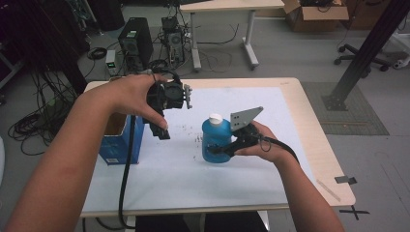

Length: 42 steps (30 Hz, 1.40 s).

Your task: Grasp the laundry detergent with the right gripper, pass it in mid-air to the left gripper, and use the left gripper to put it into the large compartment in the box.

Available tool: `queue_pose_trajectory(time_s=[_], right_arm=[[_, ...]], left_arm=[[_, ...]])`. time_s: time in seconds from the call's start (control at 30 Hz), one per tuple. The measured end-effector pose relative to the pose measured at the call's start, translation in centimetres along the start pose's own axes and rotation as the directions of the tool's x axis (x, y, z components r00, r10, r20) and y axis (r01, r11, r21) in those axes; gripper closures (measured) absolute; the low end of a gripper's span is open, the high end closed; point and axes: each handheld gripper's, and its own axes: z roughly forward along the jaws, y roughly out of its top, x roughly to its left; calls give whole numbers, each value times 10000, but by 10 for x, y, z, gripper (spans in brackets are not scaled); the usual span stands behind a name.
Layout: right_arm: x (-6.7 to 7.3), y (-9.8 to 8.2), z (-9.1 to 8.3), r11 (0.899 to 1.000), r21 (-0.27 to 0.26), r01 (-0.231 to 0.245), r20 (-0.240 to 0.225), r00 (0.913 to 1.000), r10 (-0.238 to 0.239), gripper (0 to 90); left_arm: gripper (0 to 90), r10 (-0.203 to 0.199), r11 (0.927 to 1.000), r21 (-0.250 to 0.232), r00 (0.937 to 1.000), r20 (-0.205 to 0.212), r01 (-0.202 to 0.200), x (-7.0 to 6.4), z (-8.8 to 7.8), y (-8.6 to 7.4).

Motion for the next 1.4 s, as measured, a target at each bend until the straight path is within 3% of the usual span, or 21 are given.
queue_pose_trajectory(time_s=[0.6,1.03,1.4], right_arm=[[6,12,35,9994,-134,306,-517,9982,-313,456],[11,16,50,9985,-207,504,-672,9964,-517,455],[12,19,61,9977,-320,591,-756,9952,-614,455]], left_arm=[[47,337,9992,219,9991,-241,-331,-9,7,16],[46,589,9978,298,9982,120,-592,-17,25,29],[46,556,9976,407,9981,253,-566,-19,38,32]])
